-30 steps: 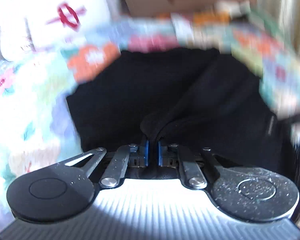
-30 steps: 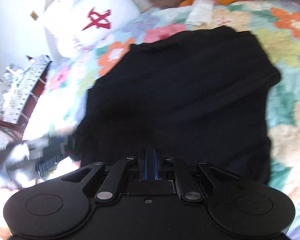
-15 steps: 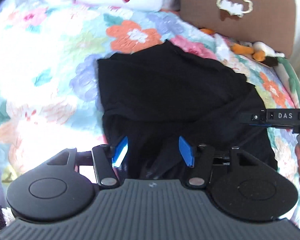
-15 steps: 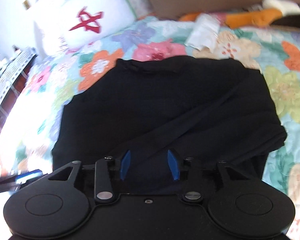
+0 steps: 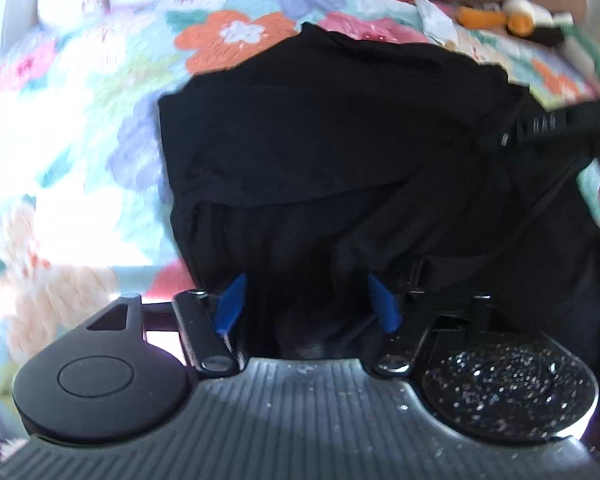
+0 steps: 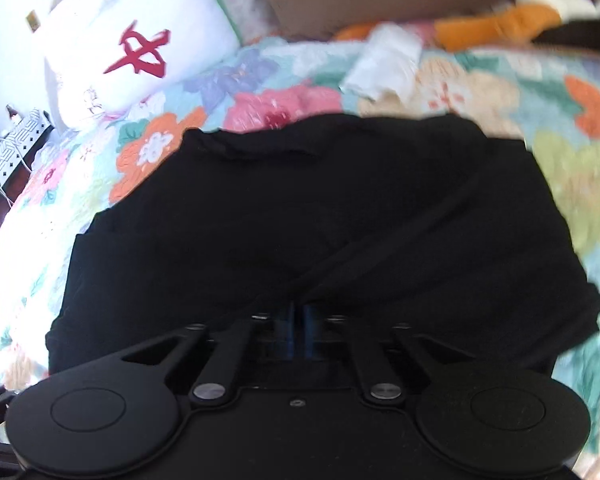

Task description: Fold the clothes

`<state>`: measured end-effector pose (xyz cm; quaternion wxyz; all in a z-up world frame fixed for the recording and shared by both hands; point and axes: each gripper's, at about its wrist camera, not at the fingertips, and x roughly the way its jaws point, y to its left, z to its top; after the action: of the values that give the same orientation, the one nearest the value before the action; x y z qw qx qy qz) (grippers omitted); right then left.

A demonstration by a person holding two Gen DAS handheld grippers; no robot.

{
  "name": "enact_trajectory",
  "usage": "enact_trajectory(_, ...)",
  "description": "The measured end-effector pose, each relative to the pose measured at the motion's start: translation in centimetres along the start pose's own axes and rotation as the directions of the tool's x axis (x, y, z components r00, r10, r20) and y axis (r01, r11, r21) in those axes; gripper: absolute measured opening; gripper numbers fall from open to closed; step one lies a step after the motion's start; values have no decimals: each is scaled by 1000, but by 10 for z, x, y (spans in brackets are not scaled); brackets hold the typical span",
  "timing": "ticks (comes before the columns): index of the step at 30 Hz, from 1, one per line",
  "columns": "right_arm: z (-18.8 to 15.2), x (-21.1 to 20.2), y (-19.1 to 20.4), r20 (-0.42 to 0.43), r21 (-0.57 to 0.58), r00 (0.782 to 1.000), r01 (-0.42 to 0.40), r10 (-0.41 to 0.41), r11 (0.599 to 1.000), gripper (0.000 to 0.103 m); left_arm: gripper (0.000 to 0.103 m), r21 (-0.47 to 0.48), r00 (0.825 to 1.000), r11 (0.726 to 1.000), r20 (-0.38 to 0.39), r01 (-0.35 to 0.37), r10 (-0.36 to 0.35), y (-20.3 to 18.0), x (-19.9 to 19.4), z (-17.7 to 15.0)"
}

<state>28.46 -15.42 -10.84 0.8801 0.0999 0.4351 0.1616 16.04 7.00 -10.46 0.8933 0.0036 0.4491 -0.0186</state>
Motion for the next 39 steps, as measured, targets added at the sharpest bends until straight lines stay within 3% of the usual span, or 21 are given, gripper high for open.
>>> enact_trajectory(1,3,-3,-1,19,7,1000,-15,15,1000,2,2,10,1000,1000,22,-10,10,-1,-4,2)
enact_trajectory(8,42,-23,-15,149,91,983,-121,107,988,2,2,-2,977,999,211,-33,32,11,-32,50)
enact_trajectory(13,62,-11,-21,171,111,984,-77,57,991,2,3,-118,986,992,150,-49,67,45,1,80)
enact_trajectory(17,75,13,-24,120,79,992,-35,25,996,2,0,-165,995,985,71,-59,71,66,41,93)
enact_trajectory(20,73,18,-31,66,90,997,-31,25,995,9,0,-178,995,983,76,-46,60,73,41,87)
enact_trajectory(21,72,16,-34,57,105,998,-22,16,994,13,3,-193,996,981,73,-35,50,72,48,90)
enact_trajectory(23,71,7,-43,43,133,999,-13,7,991,38,6,-240,998,971,62,-2,17,78,53,90)
enact_trajectory(26,67,-17,-59,20,147,1000,5,-8,989,39,21,-293,997,954,70,59,-40,85,56,90)
enact_trajectory(27,64,-26,-63,12,142,1000,14,-16,990,40,34,-310,996,948,77,72,-50,85,57,92)
enact_trajectory(28,60,-35,-67,5,124,1000,23,-24,992,41,37,-327,995,941,84,83,-59,85,59,94)
enact_trajectory(29,54,-43,-69,-1,91,999,38,-38,995,45,36,-330,993,938,96,103,-76,84,60,95)
enact_trajectory(31,40,-57,-73,15,13,994,106,-106,994,56,0,-274,991,955,98,118,-95,74,62,97)
enact_trajectory(33,28,-64,-80,42,-27,987,159,-158,987,61,0,-210,992,976,121,65,-40,62,56,96)
enact_trajectory(37,17,-56,-95,42,-22,981,192,-191,981,61,0,-168,960,985,267,-45,89,55,24,99)
enact_trajectory(39,14,-51,-102,40,-10,976,213,-212,977,28,0,-232,954,972,281,-41,107,67,16,100)
